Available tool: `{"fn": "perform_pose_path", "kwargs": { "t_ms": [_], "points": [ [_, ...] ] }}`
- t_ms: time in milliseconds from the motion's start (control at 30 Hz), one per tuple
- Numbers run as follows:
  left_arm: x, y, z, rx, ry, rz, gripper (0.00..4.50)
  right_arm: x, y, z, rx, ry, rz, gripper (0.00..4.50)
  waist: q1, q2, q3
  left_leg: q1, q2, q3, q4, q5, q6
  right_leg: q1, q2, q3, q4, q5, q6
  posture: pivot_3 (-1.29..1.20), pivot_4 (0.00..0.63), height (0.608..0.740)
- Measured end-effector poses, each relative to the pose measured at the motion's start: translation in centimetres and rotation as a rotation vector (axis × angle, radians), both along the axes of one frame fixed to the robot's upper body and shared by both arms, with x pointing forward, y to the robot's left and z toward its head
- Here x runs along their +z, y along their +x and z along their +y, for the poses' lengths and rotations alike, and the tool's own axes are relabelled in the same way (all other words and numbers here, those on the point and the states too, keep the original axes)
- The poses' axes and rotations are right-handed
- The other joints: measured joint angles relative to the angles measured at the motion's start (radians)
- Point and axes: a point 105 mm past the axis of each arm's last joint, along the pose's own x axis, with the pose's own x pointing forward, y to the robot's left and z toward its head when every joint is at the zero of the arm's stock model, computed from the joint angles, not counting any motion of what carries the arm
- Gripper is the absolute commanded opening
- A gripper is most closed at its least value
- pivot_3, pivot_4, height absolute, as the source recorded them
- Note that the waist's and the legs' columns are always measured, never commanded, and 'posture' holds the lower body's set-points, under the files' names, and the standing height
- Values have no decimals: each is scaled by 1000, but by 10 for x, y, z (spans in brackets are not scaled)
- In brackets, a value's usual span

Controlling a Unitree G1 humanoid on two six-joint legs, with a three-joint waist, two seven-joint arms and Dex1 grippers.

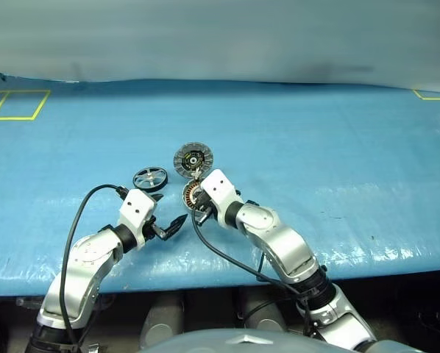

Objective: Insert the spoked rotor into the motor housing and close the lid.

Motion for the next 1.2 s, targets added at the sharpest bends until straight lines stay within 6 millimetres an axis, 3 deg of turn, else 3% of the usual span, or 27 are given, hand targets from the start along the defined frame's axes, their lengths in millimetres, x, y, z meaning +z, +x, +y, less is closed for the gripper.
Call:
{"fn": "perform_pose_path", "kwargs": {
  "t_ms": [200,567,667,933,1200],
  "points": [
    [0,0,0,-5,0,0,4500,21,7,-9,-45,49,-42,55,0,0,0,0,0,0,0,0,0,0,0,0,0,0,0,0,150,740],
    [6,2,-2,-7,-13,-14,4500,11,6,-7,-41,31,-9,55,0,0,0,0,0,0,0,0,0,0,0,0,0,0,0,0,150,740],
    [25,9,-1,22,-47,-68,4500,11,6,-10,-40,27,-12,55,2,0,0,0,0,0,0,0,0,0,0,0,0,0,0,0,150,740],
    [60,34,28,163,53,-101,4500,19,5,-35,-78,16,-44,55,3,0,0,0,0,0,0,0,0,0,1,0,0,0,0,0,150,740],
    [97,47,53,125,273,-130,4500,19,2,-34,-84,27,-37,55,-5,-1,0,0,0,0,-1,0,0,0,1,0,0,0,0,0,150,740]
  ]
}}
